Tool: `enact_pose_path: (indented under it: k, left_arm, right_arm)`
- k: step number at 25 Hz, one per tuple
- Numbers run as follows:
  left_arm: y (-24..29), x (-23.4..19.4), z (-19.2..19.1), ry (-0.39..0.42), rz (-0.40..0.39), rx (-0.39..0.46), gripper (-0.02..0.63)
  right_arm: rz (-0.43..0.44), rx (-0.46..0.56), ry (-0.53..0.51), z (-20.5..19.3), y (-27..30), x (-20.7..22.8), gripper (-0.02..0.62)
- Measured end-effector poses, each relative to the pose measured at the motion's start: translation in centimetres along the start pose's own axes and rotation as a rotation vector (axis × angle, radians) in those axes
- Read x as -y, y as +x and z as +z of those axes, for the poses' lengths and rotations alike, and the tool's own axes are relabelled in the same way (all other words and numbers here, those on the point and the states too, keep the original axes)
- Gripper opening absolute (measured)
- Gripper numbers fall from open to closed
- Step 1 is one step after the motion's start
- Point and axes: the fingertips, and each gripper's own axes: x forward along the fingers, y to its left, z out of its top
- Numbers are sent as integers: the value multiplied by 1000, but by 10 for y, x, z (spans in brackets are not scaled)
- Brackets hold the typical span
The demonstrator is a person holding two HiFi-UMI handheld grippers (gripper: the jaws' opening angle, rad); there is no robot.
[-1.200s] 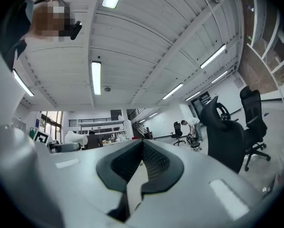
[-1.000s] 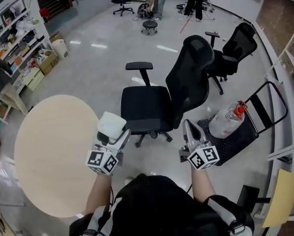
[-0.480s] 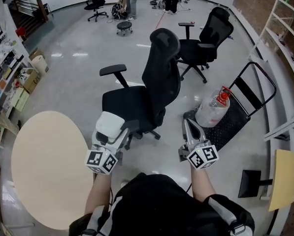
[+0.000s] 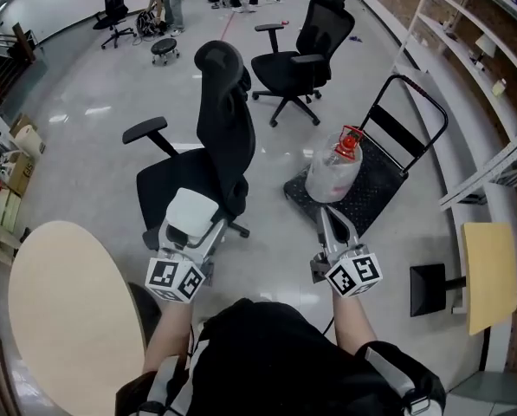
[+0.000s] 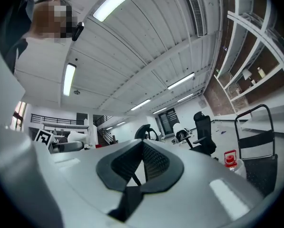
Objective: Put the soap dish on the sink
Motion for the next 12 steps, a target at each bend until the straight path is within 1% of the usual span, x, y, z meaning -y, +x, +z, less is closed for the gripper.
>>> enact_pose_path:
  k: [6, 12]
  left_arm:
    - [29, 48, -22, -9, -108, -38, 487]
    - [55, 79, -38, -21, -233, -92, 487]
  right_arm:
    - [-62, 14, -18, 3, -33, 26, 6]
    - [-140, 35, -21, 11, -51, 45, 6]
